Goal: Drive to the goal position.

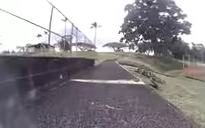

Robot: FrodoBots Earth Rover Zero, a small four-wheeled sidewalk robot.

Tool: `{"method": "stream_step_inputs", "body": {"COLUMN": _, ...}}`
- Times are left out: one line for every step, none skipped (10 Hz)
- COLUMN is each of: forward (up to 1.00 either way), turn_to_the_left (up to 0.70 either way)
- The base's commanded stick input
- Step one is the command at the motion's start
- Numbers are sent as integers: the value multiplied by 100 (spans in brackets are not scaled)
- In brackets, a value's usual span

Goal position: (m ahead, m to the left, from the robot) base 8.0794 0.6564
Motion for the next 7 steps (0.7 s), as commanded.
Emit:
{"method": "stream_step_inputs", "body": {"forward": 85, "turn_to_the_left": 0}}
{"method": "stream_step_inputs", "body": {"forward": 85, "turn_to_the_left": 0}}
{"method": "stream_step_inputs", "body": {"forward": 85, "turn_to_the_left": 0}}
{"method": "stream_step_inputs", "body": {"forward": 85, "turn_to_the_left": 0}}
{"method": "stream_step_inputs", "body": {"forward": 85, "turn_to_the_left": -3}}
{"method": "stream_step_inputs", "body": {"forward": 85, "turn_to_the_left": -8}}
{"method": "stream_step_inputs", "body": {"forward": 85, "turn_to_the_left": -14}}
